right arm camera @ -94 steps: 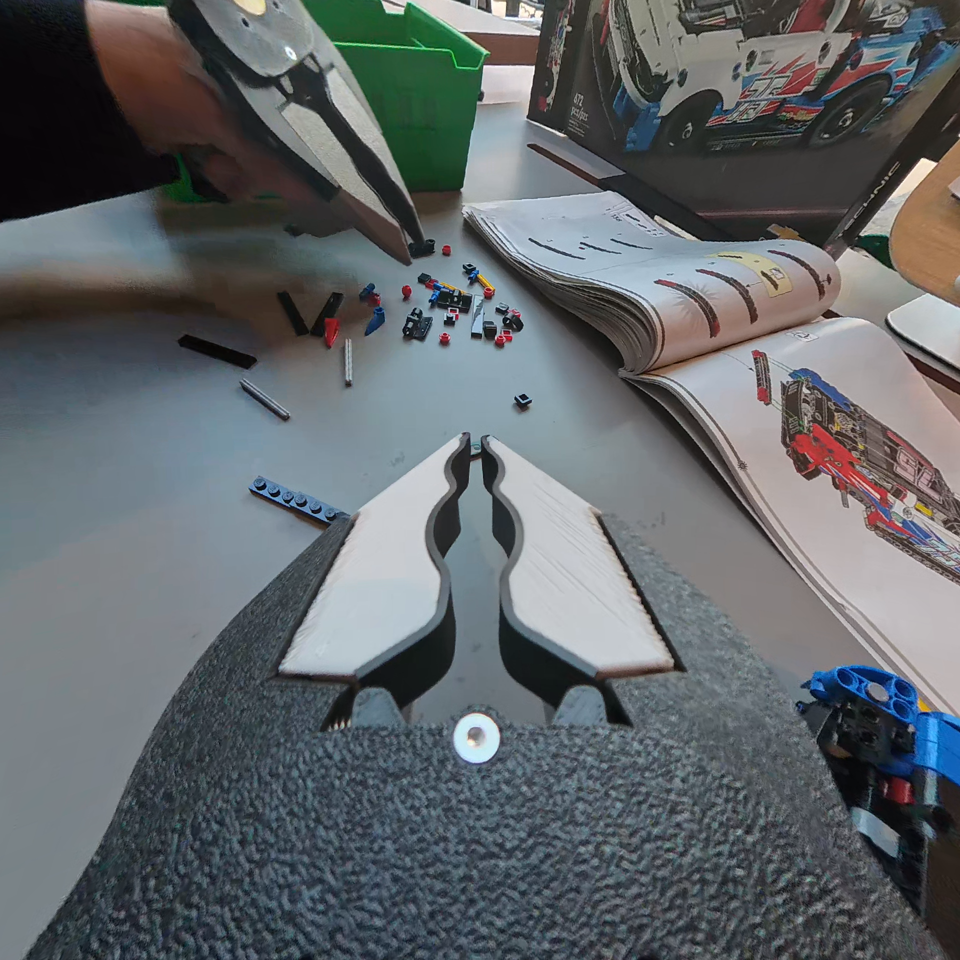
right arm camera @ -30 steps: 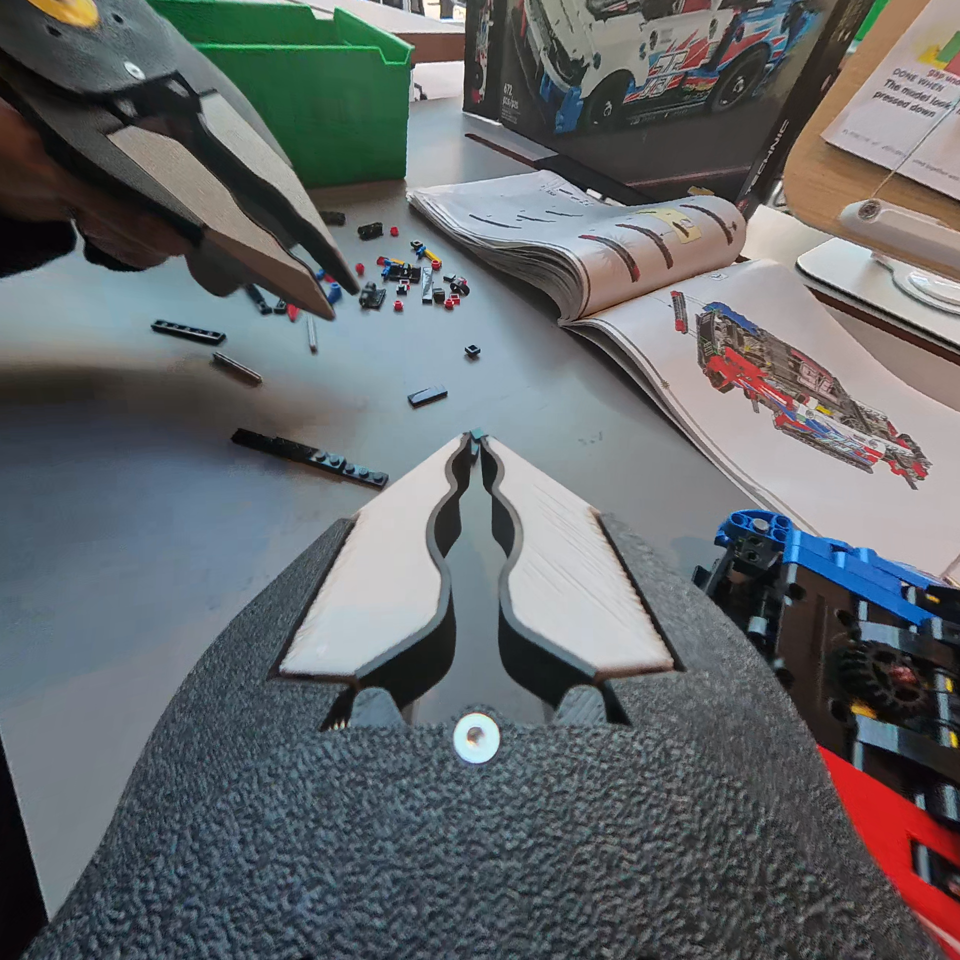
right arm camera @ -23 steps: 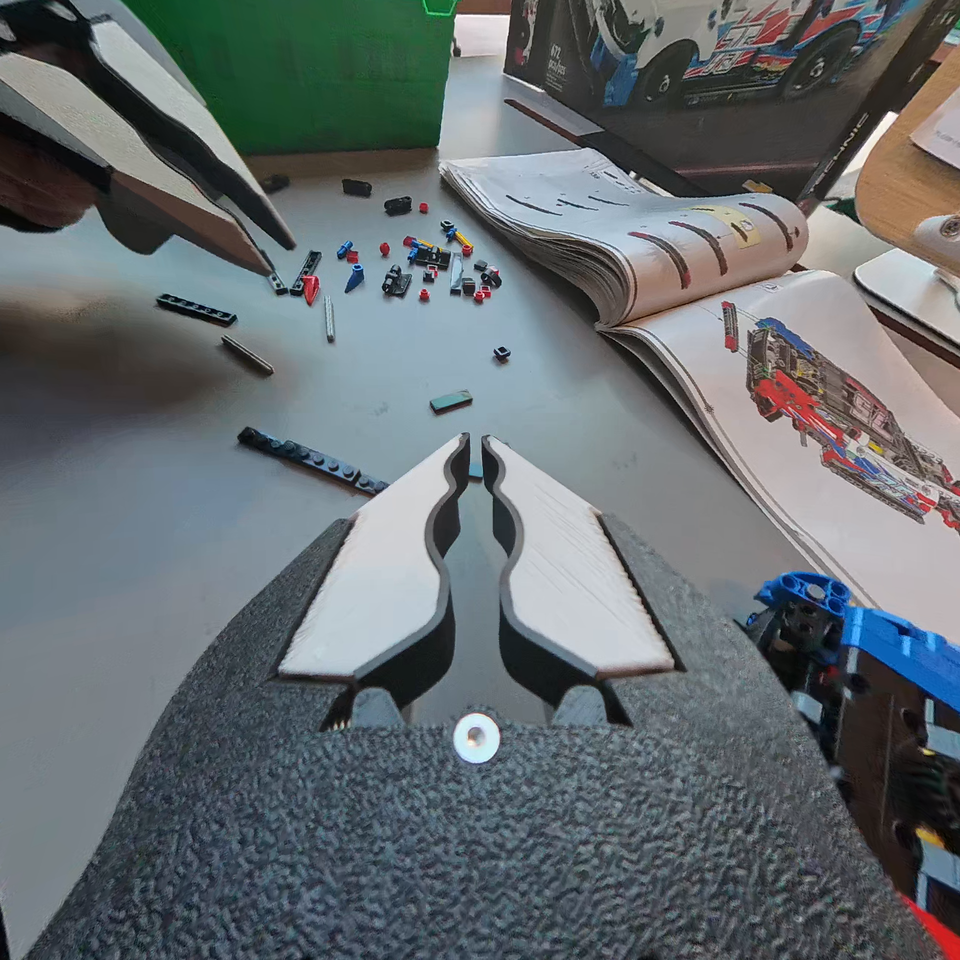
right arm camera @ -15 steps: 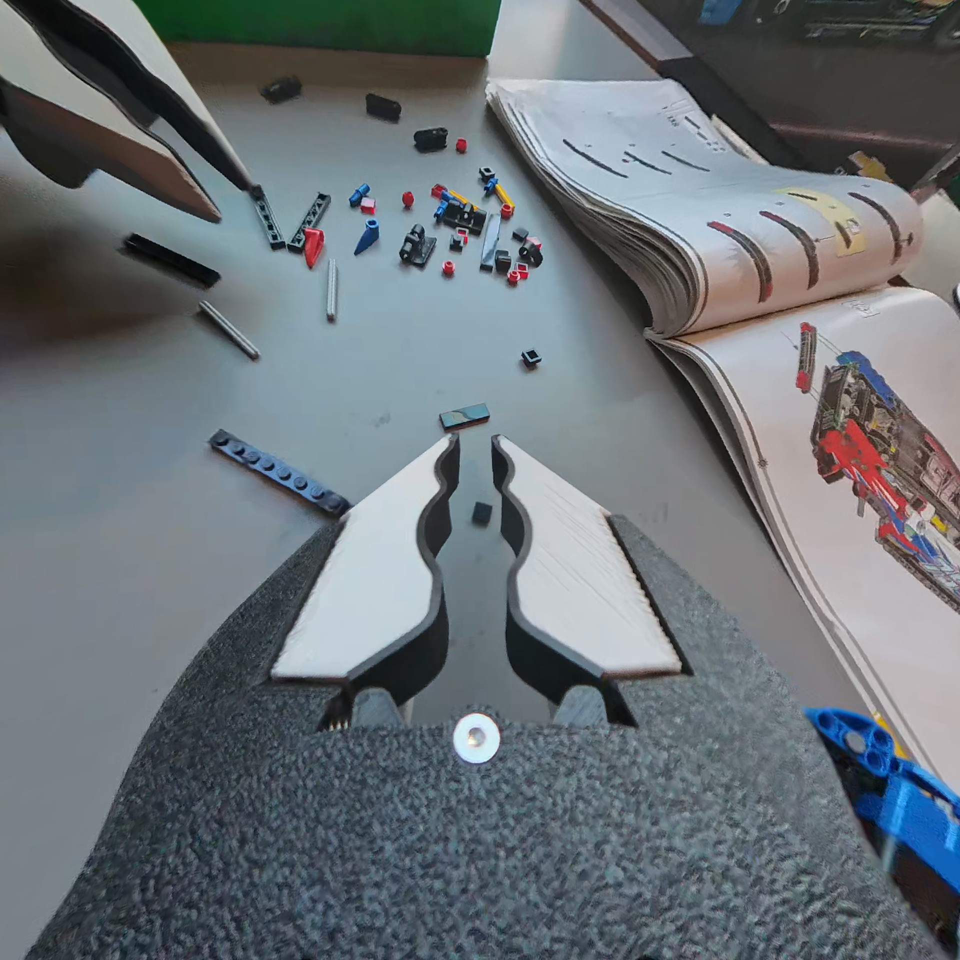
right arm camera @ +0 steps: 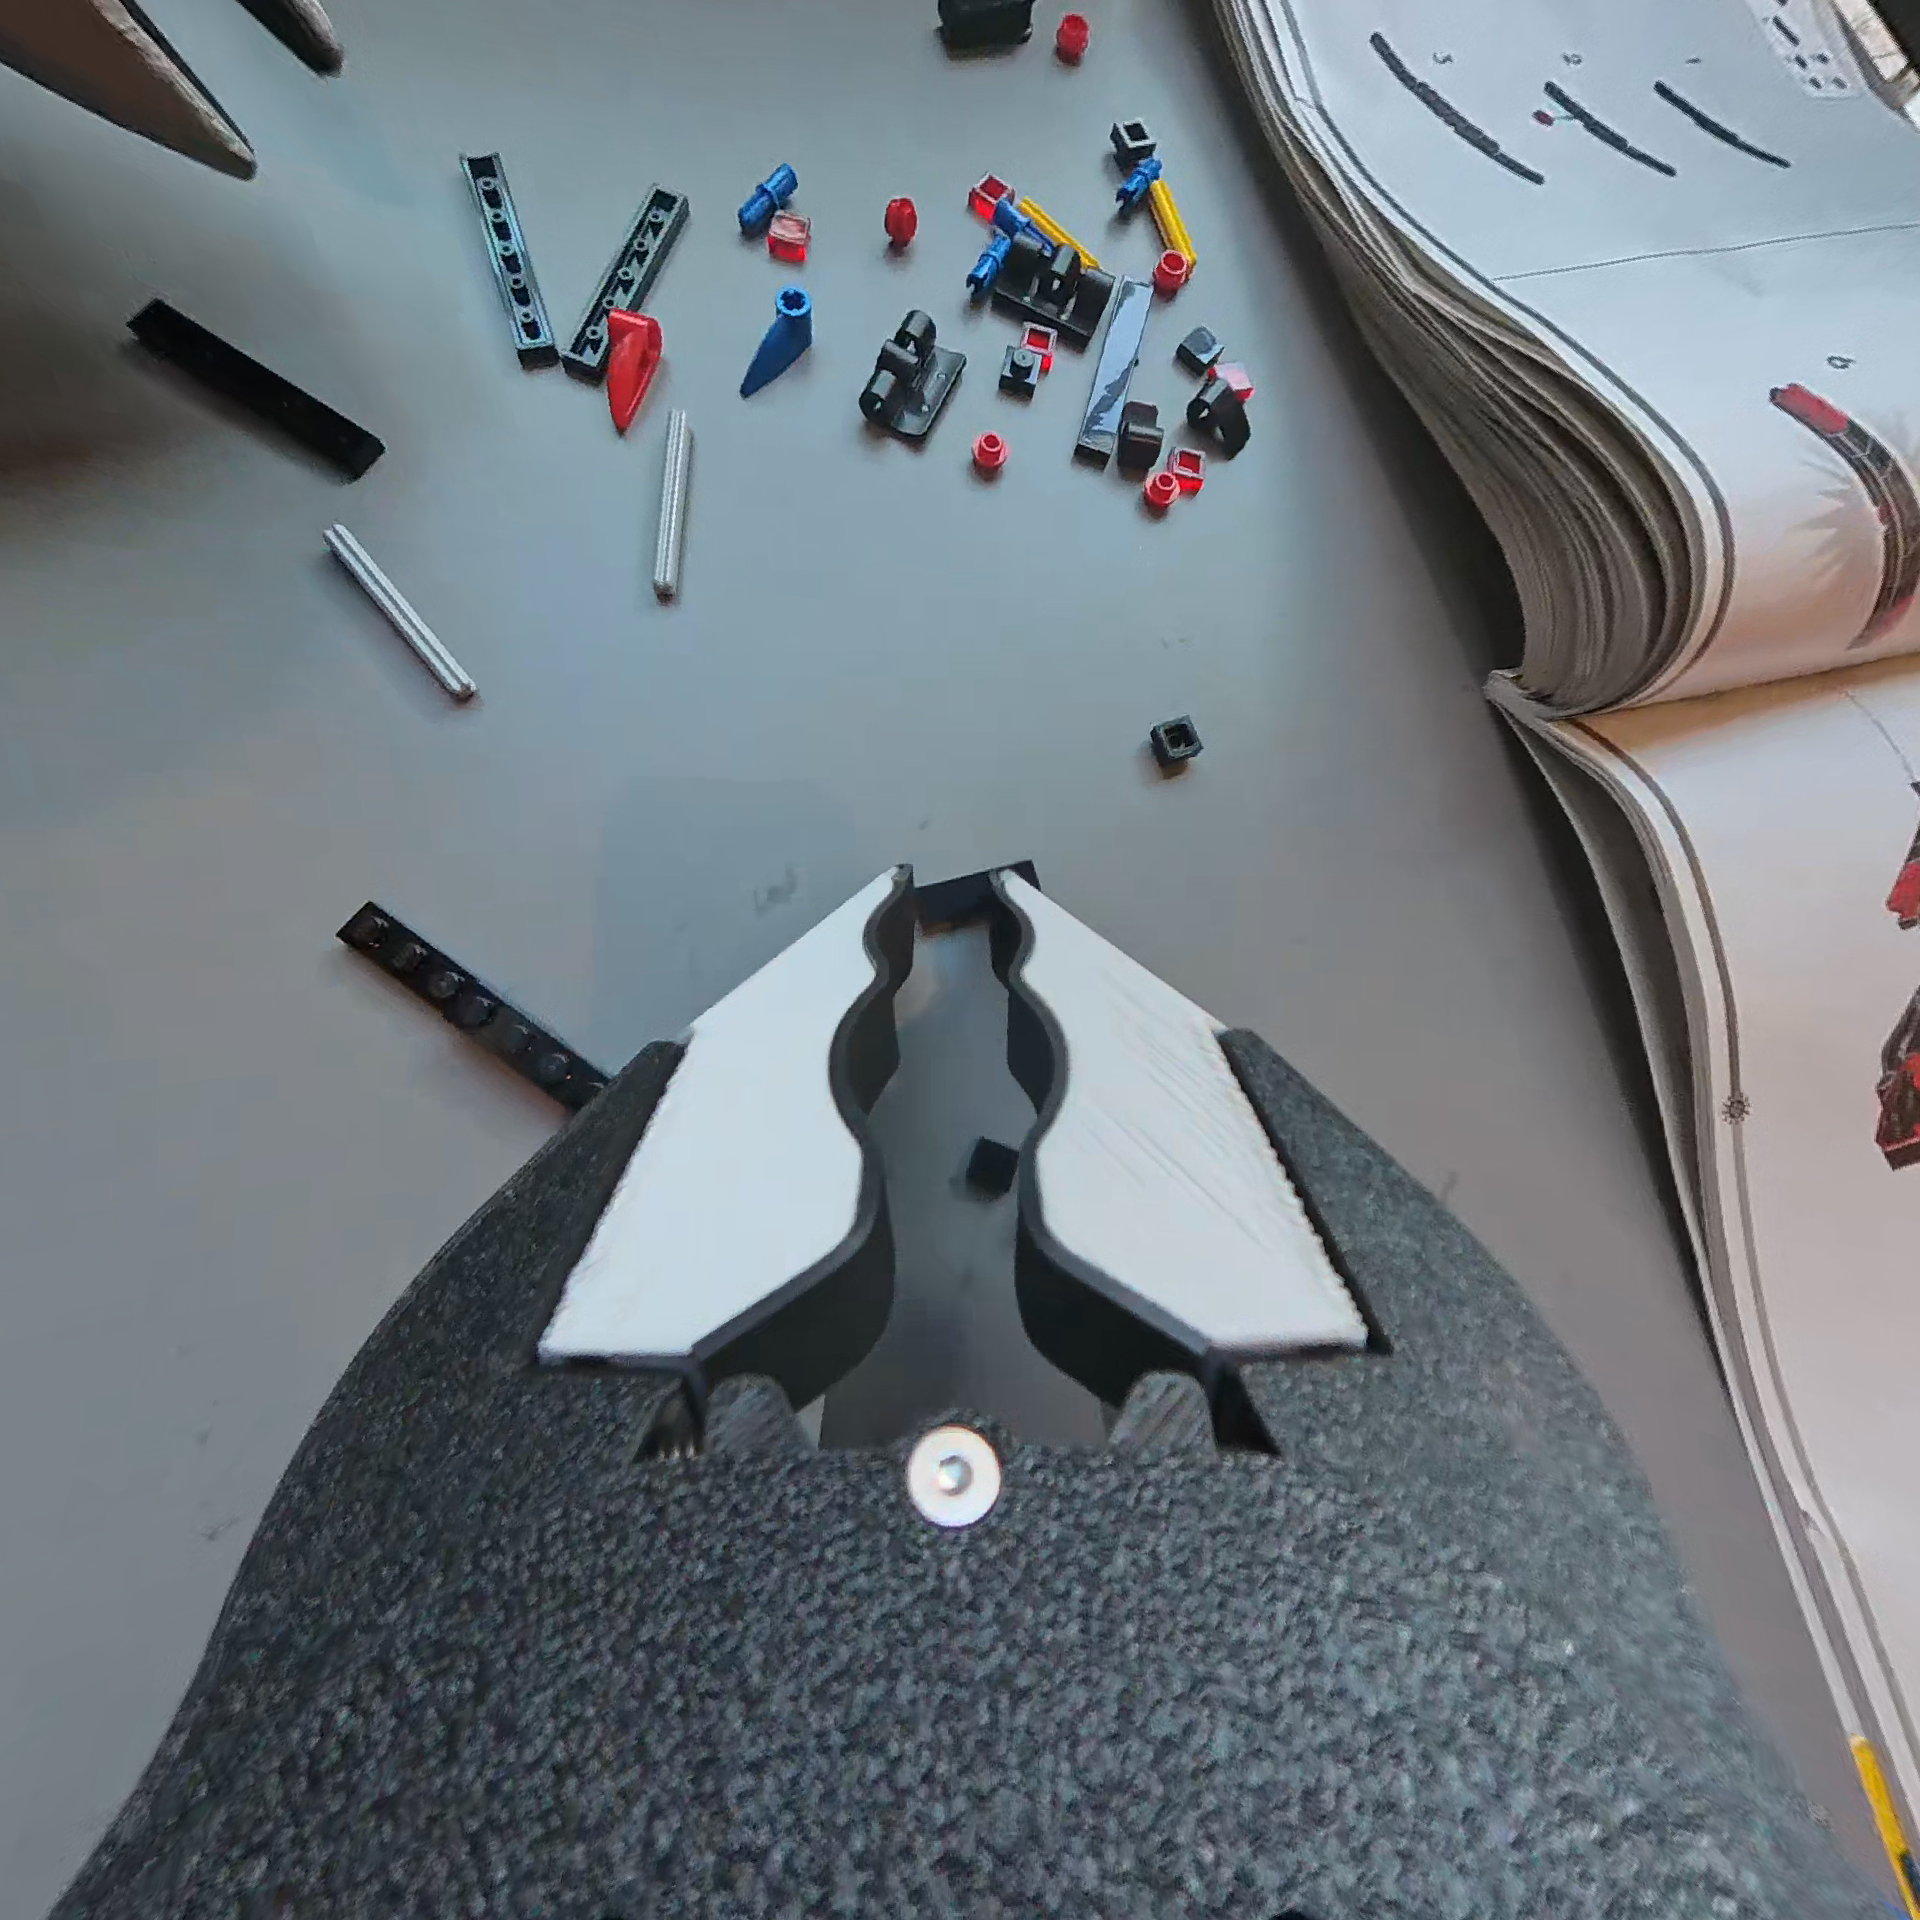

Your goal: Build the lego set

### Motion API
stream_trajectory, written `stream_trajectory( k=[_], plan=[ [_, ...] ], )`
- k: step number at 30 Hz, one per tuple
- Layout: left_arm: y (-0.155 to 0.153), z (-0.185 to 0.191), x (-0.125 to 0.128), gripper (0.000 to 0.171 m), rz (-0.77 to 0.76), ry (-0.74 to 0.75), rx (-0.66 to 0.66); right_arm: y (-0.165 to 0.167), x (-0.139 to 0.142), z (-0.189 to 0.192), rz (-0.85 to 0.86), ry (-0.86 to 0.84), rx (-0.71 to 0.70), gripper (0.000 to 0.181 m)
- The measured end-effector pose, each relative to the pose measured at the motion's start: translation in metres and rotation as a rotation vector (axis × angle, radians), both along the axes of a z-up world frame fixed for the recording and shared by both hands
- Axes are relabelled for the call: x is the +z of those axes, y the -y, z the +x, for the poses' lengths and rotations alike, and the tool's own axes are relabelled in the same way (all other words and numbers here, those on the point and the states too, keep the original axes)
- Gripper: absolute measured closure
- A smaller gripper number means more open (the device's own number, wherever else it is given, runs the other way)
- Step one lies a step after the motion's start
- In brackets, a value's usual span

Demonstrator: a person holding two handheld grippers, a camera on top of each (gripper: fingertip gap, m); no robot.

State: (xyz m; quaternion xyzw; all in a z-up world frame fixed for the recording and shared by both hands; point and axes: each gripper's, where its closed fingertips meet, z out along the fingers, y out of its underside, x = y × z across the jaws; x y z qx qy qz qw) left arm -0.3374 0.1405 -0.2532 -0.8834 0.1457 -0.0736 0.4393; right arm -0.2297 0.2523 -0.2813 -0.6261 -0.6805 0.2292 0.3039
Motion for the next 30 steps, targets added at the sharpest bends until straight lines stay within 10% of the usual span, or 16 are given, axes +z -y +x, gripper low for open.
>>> stream_trajectory(
  k=[17,30],
  plan=[
    [-0.018,-0.009,0.004,0.154,-0.003,0.000,0.020,-0.004,0.026,0.007,-0.058,-0.169,-0.065,0.166],
    [-0.116,-0.004,-0.006,0.161,-0.068,-0.025,-0.003,-0.007,0.045,0.008,-0.015,-0.318,-0.065,0.170]
  ],
)
